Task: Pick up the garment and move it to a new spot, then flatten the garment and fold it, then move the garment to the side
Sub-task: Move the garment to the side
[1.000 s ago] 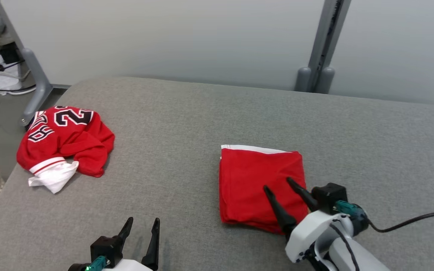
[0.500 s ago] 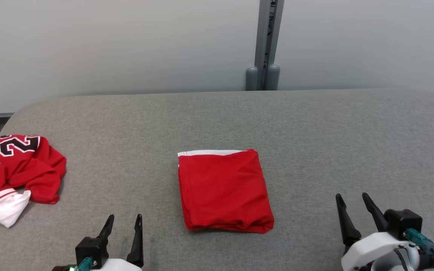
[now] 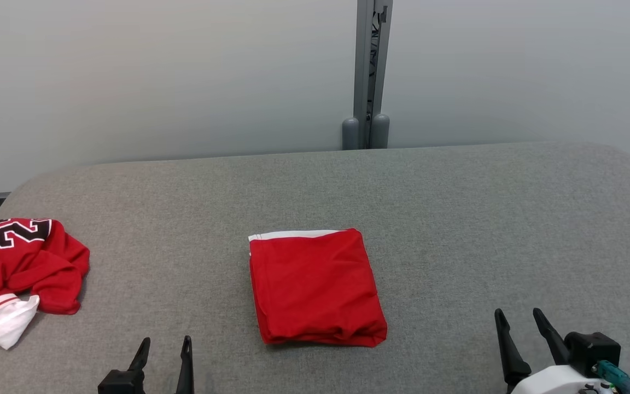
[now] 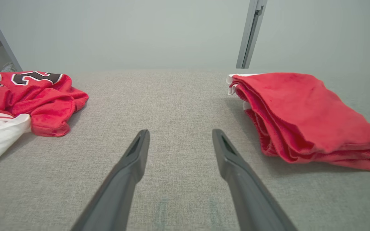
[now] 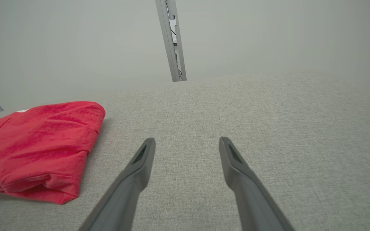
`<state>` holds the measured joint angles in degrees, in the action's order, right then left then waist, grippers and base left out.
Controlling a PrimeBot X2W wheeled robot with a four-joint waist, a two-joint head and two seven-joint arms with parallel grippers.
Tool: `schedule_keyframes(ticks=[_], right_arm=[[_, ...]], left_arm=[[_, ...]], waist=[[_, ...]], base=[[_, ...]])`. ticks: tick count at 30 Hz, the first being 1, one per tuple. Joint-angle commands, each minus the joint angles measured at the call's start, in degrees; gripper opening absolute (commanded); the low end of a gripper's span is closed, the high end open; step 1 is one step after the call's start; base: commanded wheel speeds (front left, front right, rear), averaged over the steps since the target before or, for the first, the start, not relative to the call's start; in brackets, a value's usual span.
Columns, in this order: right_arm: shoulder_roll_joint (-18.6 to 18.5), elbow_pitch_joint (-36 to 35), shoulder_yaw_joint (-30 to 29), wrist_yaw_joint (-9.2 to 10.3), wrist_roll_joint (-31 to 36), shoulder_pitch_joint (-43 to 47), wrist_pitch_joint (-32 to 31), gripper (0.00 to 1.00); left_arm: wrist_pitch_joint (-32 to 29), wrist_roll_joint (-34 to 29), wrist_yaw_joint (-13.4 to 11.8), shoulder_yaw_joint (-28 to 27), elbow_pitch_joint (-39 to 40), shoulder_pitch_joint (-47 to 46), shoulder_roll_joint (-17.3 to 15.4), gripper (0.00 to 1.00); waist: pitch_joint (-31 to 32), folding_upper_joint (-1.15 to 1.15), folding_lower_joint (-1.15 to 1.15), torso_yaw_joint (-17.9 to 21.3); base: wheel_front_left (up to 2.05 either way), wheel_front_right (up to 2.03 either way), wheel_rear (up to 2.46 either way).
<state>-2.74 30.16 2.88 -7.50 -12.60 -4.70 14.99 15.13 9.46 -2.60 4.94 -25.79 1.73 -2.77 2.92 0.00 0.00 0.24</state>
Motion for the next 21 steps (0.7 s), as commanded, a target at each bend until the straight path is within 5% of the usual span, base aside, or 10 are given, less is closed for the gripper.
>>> schedule_keyframes(ticks=[1, 21], right_arm=[[-0.34, -0.3, 0.13, 0.02, -0.2, 0.67, 0.27, 1.0], [-0.33, -0.07, 2.82, 0.01, -0.06, -1.17, 0.27, 1.0]], left_arm=[[0.01, -0.46, -0.48, -0.34, 0.24, 0.59, -0.24, 1.0], [0.01, -0.43, -0.34, 1.17, 2.49, -0.25, -0.24, 1.0]], waist=[[0.22, 0.0, 0.0, -0.09], [-3.46, 0.0, 0.0, -3.71]], base=[[0.0, 0.0, 0.0], [0.0, 0.0, 0.0]])
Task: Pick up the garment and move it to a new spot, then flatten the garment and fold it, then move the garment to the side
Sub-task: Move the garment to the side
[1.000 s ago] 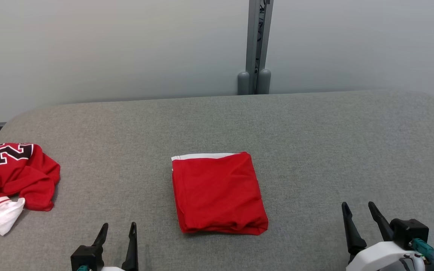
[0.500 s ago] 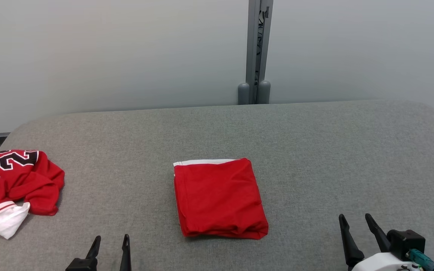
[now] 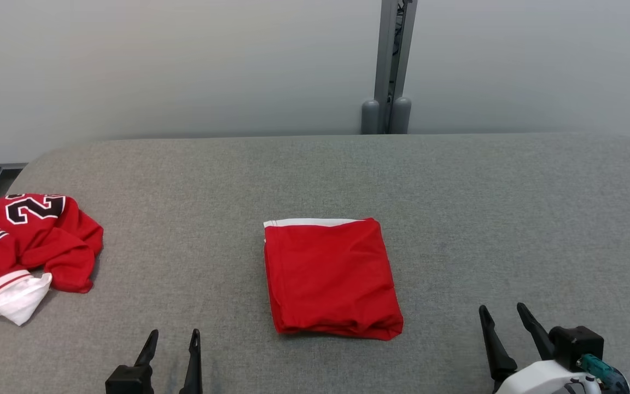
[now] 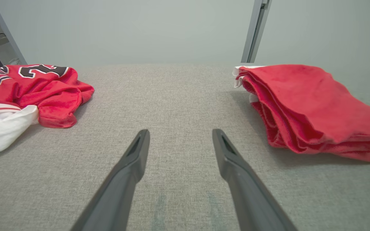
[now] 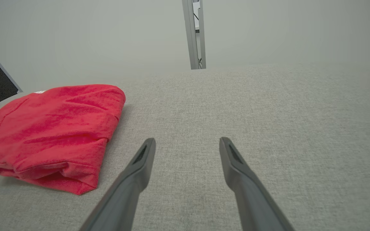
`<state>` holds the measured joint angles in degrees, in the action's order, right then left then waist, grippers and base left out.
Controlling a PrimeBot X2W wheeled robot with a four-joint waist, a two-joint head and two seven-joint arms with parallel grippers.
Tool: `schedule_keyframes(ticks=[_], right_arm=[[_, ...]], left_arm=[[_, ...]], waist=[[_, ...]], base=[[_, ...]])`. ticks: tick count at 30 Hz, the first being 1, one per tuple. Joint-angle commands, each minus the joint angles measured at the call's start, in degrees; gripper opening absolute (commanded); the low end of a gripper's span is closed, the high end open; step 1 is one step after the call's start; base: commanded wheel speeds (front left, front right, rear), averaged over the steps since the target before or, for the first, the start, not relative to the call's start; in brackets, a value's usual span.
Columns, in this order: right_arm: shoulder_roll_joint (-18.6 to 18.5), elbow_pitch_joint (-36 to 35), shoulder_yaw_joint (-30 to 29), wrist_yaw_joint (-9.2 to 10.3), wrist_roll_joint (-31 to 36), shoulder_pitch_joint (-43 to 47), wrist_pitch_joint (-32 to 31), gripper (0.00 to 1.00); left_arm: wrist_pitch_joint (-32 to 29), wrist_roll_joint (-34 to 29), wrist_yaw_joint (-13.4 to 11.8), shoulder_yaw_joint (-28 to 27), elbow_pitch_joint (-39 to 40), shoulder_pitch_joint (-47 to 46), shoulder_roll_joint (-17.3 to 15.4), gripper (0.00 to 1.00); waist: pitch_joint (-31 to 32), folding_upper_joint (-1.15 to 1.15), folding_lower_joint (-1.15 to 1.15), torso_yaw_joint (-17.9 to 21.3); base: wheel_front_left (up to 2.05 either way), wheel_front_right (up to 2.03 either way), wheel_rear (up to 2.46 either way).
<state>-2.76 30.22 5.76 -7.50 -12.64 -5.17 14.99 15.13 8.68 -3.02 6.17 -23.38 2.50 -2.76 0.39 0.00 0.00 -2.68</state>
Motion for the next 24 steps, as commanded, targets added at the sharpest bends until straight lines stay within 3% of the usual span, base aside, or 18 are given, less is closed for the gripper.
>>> schedule_keyframes(ticks=[1, 12, 24], right_arm=[[-0.33, 0.02, 0.34, 0.01, -0.04, -1.2, 0.27, 1.0], [-0.33, 3.92, 5.94, 0.01, -7.9, -12.65, 0.27, 1.0], [-0.35, 12.81, 12.79, 0.0, -14.6, -18.3, 0.24, 1.0]], left_arm=[[0.01, 0.46, 0.15, 0.11, 0.14, -1.26, -0.26, 1.0], [0.01, 0.55, 0.75, 4.04, 0.84, -7.47, -0.28, 1.0], [0.01, 0.81, 0.7, 6.06, 0.95, -8.82, -0.24, 1.0]], waist=[[-1.7, 0.0, 0.0, -1.16], [-10.93, 0.0, 0.0, -6.7], [-12.95, 0.0, 0.0, -10.3]], base=[[0.0, 0.0, 0.0], [0.0, 0.0, 0.0], [0.0, 0.0, 0.0]])
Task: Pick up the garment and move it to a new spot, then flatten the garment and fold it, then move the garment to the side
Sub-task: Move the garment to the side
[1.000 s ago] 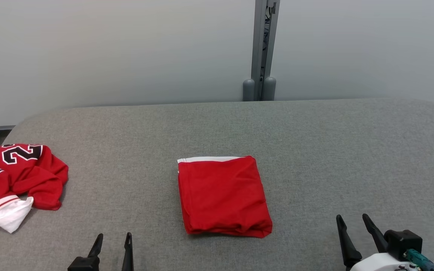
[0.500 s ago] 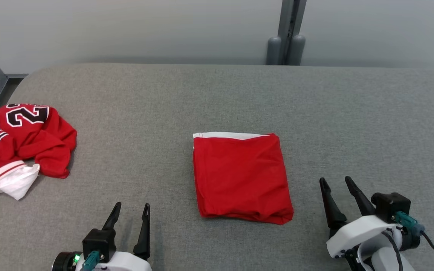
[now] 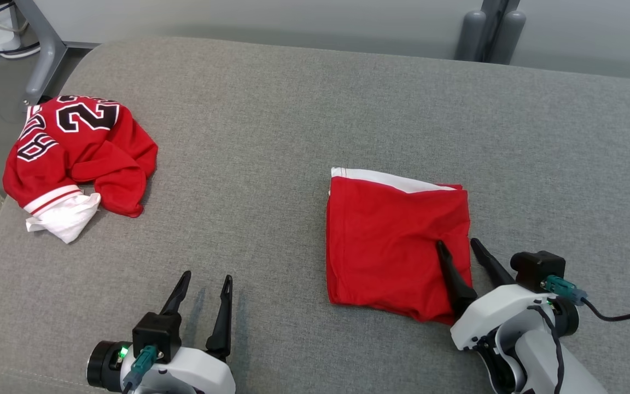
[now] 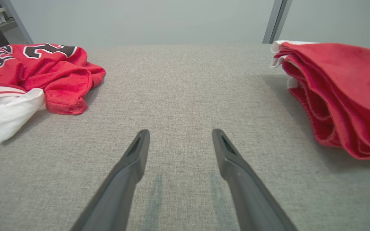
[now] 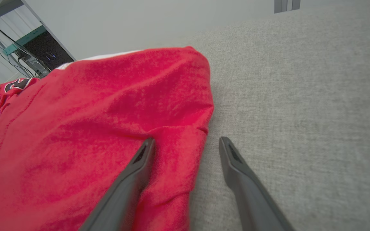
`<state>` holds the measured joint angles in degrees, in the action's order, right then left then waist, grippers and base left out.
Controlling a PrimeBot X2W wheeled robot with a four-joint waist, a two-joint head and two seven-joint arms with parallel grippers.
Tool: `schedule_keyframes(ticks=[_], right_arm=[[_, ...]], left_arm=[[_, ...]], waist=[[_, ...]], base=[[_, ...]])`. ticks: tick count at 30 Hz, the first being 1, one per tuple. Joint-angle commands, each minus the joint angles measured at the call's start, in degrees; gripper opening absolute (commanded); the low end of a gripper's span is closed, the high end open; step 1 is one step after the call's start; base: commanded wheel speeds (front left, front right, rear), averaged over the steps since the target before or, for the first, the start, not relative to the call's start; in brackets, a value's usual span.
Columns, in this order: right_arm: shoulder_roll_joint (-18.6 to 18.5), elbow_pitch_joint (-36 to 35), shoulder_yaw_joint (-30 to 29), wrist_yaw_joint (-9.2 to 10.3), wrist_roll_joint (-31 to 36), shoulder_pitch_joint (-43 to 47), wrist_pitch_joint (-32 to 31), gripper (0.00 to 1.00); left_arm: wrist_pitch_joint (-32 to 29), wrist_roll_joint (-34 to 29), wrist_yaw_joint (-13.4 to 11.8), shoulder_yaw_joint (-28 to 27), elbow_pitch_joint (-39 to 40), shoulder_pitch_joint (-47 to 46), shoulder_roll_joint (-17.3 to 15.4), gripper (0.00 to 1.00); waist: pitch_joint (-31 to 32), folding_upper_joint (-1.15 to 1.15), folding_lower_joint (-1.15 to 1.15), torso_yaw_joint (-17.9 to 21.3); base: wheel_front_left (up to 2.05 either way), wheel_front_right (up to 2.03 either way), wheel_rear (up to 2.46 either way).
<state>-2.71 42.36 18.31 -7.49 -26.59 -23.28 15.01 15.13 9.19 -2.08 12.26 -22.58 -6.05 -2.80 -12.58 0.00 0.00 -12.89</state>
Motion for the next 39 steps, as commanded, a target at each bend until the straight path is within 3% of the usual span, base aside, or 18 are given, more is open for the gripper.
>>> schedule_keyframes(ticks=[1, 2, 3, 12, 24, 29, 32, 39], right_arm=[[-0.34, 1.16, 0.67, 0.0, -1.19, -0.13, 0.09, 0.71], [-0.31, 1.49, 1.14, 0.0, -1.46, -0.03, 0.09, 0.32], [-0.3, 1.68, 1.45, -0.01, -1.76, 0.11, 0.09, 0.0], [-0.43, -0.86, -1.88, 0.0, -0.27, 0.79, 0.13, 0.0], [-0.41, -1.68, 1.83, 0.01, -1.05, 4.41, 0.13, 0.0], [-0.4, -1.93, 2.47, 0.0, -0.68, 5.15, 0.13, 0.0], [-0.32, -2.41, 2.85, 0.0, -0.79, 5.09, 0.13, 0.0], [-0.31, -3.74, 2.92, 0.0, -0.41, 3.87, 0.13, 0.0]], left_arm=[[0.01, 0.34, -0.25, -0.06, 0.14, -0.12, -0.21, 1.0], [0.01, 0.32, -0.28, -0.17, 0.11, 0.08, -0.2, 1.0], [0.01, 0.29, -0.3, -0.32, 0.09, 0.28, -0.21, 1.0], [0.01, -1.19, 0.46, -1.2, -0.26, 0.85, -0.22, 1.0], [0.0, -1.33, 1.78, -0.26, -0.81, 0.08, -0.23, 1.0], [0.01, -1.03, 1.84, 0.94, -0.98, -0.94, -0.22, 1.0], [0.01, -0.71, 1.81, 1.27, -0.74, -1.75, -0.23, 1.0], [0.01, -1.9, 2.26, 1.74, -0.89, -3.12, -0.29, 1.0]], waist=[[0.08, 0.0, 0.0, -0.07], [0.23, 0.0, 0.0, 0.04], [0.37, 0.0, 0.0, 0.23], [3.16, 0.0, 0.0, 5.84], [5.76, 0.0, 0.0, 26.12], [5.17, 0.0, 0.0, 32.6], [4.47, 0.0, 0.0, 35.28], [2.05, 0.0, 0.0, 36.98]], base=[[0.0, 0.0, 0.0], [0.0, 0.0, 0.0], [0.0, 0.0, 0.0], [0.0, 0.0, 0.0], [0.0, 0.0, 0.0], [0.0, 0.0, 0.0], [0.0, 0.0, 0.0], [0.0, 0.0, 0.0]])
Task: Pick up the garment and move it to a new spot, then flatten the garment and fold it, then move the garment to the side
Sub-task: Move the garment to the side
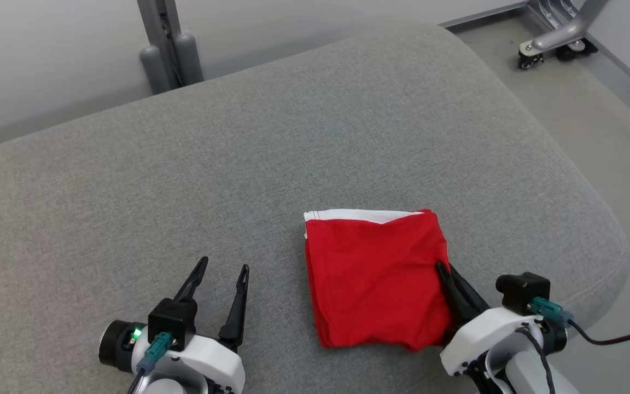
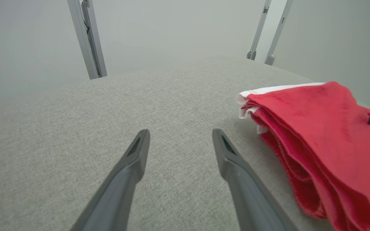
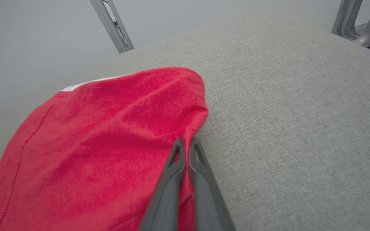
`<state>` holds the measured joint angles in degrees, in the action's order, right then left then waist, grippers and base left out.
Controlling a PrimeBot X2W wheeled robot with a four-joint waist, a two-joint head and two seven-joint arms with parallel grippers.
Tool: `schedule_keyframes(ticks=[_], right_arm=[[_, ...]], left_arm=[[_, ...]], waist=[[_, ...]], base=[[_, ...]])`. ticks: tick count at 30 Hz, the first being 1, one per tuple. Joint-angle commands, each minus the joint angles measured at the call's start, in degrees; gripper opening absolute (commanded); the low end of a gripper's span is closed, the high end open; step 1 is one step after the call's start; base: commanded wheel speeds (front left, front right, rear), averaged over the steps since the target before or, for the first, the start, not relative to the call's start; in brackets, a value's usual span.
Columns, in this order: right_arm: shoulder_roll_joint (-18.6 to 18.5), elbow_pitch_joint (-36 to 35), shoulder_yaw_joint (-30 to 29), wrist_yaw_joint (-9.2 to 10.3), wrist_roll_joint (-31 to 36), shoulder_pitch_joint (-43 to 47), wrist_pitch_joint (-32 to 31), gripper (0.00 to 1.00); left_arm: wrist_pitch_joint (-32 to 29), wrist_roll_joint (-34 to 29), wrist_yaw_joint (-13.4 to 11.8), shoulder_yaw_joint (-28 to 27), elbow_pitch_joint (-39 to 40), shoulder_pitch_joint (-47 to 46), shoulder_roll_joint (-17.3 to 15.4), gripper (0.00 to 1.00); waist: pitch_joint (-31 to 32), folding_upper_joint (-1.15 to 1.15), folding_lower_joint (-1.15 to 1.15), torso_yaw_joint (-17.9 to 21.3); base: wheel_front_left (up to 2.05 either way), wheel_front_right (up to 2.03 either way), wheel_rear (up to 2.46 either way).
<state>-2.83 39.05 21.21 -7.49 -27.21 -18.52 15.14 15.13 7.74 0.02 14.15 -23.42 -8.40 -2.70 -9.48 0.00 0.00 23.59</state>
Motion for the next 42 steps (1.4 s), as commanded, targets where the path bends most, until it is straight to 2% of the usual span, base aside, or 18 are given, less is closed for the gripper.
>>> schedule_keyframes(ticks=[1, 4, 8, 14, 16, 22, 28, 29, 30, 36, 39, 42], right_arm=[[-0.19, -0.58, -0.01, 0.0, 0.89, -1.39, 0.0, 0.0], [-0.24, -0.32, -0.65, 0.0, 2.91, -3.02, 0.0, 0.0], [-0.64, 1.22, -4.78, 0.01, 7.33, -7.23, 0.0, 0.0], [-5.21, 5.27, -13.82, 0.01, 13.51, -14.8, 0.0, 0.0], [-7.98, 8.09, -19.31, 0.01, 16.21, -18.61, 0.0, 0.0], [-13.27, 14.53, -32.79, 0.01, 23.61, -24.0, -0.01, 0.0], [-15.33, 17.59, -46.93, 0.01, 31.96, -25.96, -0.01, 0.0], [-15.51, 17.4, -48.99, 0.01, 33.71, -26.12, -0.01, 0.25], [-15.33, 17.3, -50.53, 0.01, 35.38, -26.27, -0.01, 1.0], [-12.17, 10.22, -57.0, 0.01, 40.69, -27.05, 0.0, 1.0], [-10.72, 7.14, -55.86, 0.01, 40.49, -26.63, -0.01, 1.0], [-8.36, 2.65, -51.5, 0.01, 38.11, -25.17, 0.0, 1.0]], left_arm=[[0.01, -0.49, 0.35, -0.05, 0.01, -1.04, -0.36, 1.0], [0.01, -1.13, 0.34, -0.39, -0.21, -1.61, -0.38, 1.0], [0.01, -2.64, 0.79, -1.2, -0.19, -2.55, -0.42, 1.0], [0.01, -4.45, 1.61, -2.5, 0.8, -4.07, -1.17, 1.0], [0.01, -5.22, 1.84, -2.93, 1.41, -4.84, -1.45, 1.0], [0.0, -6.03, 2.17, -3.32, 2.35, -5.68, -1.54, 1.0], [-0.02, -6.13, 2.08, -3.7, 2.46, -6.06, -1.49, 1.0], [-0.02, -6.14, 2.13, -3.69, 2.41, -6.12, -1.5, 1.0], [-0.02, -6.19, 2.19, -3.66, 2.37, -6.13, -1.46, 1.0], [-0.02, -6.17, 1.86, -3.75, 1.73, -6.09, -1.21, 1.0], [0.0, -5.89, 1.39, -3.99, 1.73, -5.65, -1.1, 1.0], [0.0, -5.46, 0.7, -4.7, 1.66, -4.67, -0.89, 1.0]], waist=[[-1.5, 0.0, 0.0, 0.26], [-2.95, 0.0, 0.0, -1.22], [-5.23, 0.0, 0.0, -4.52], [-8.99, 0.0, 0.0, -10.21], [-10.7, 0.0, 0.0, -12.45], [-12.86, 0.0, 0.0, -15.27], [-13.62, 0.0, 0.0, -16.51], [-13.68, 0.0, 0.0, -16.64], [-13.69, 0.0, 0.0, -16.77], [-12.78, 0.0, 0.0, -17.27], [-11.88, 0.0, 0.0, -17.52], [-10.03, 0.0, 0.0, -17.8]], base=[[0.0, 0.0, 0.0], [0.0, 0.0, 0.0], [0.0, 0.0, 0.0], [0.0, 0.0, 0.0], [0.0, 0.0, 0.0], [0.0, 0.0, 0.0], [0.0, 0.0, 0.0], [0.0, 0.0, 0.0], [0.0, 0.0, 0.0], [0.0, 0.0, 0.0], [0.0, 0.0, 0.0], [0.0, 0.0, 0.0]])
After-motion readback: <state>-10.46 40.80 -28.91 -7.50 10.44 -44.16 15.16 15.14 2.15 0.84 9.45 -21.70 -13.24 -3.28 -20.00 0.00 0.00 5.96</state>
